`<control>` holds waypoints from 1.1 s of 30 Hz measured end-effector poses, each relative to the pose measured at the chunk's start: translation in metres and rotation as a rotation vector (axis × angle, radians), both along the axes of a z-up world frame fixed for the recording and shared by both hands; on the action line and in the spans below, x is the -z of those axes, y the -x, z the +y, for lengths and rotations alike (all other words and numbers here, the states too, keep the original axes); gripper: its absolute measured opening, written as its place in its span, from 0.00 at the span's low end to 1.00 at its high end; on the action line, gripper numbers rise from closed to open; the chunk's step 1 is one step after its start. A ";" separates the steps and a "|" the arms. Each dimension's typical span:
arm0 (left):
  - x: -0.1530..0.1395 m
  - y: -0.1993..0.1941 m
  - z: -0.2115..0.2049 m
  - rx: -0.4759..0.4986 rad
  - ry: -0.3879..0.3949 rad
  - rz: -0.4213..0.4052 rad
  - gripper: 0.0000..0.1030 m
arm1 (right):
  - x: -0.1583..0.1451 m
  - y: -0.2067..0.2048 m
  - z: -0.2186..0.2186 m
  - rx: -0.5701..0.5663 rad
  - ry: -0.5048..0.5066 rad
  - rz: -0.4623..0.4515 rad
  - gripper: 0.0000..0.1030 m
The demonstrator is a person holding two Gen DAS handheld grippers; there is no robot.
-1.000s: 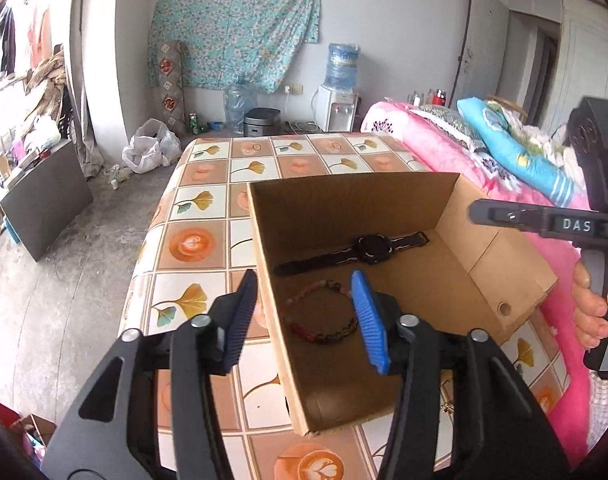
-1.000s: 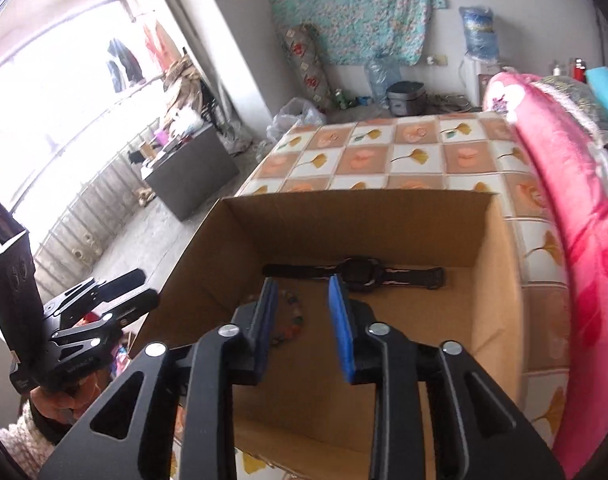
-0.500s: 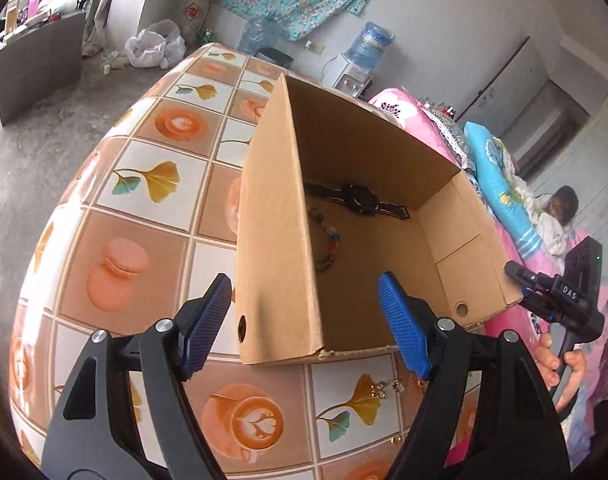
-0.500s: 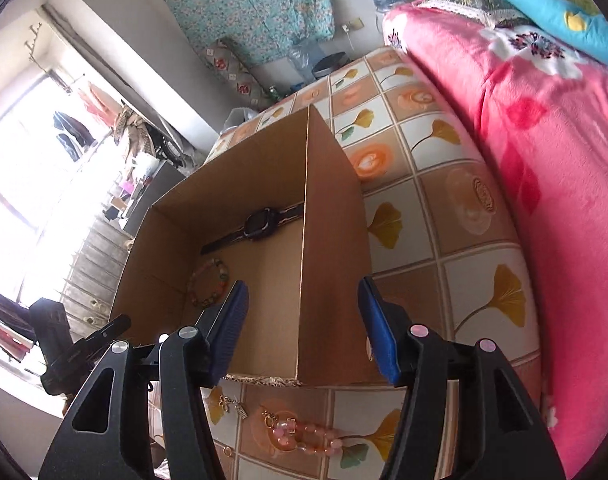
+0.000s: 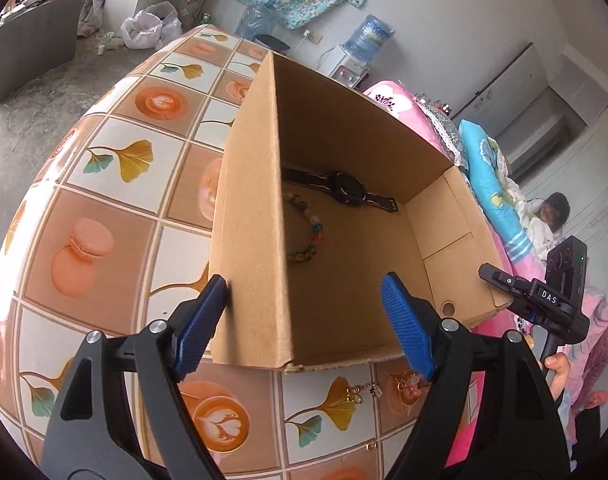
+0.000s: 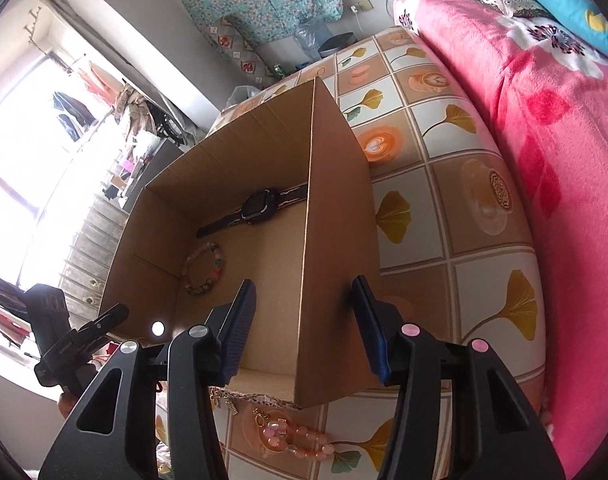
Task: Organize jewelry
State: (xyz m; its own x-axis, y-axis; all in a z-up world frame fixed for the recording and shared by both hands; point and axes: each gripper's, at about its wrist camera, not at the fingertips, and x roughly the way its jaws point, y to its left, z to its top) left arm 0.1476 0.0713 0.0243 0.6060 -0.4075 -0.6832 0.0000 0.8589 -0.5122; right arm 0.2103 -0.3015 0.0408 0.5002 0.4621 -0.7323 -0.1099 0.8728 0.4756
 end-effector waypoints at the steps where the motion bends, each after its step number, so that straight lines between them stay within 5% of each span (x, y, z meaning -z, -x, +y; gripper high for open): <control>1: 0.000 -0.001 -0.003 0.003 -0.002 0.001 0.73 | 0.000 0.000 -0.001 0.004 0.005 0.000 0.48; 33: 0.001 0.042 -0.019 0.045 -0.007 -0.002 0.73 | -0.002 0.066 -0.015 0.042 0.046 0.014 0.48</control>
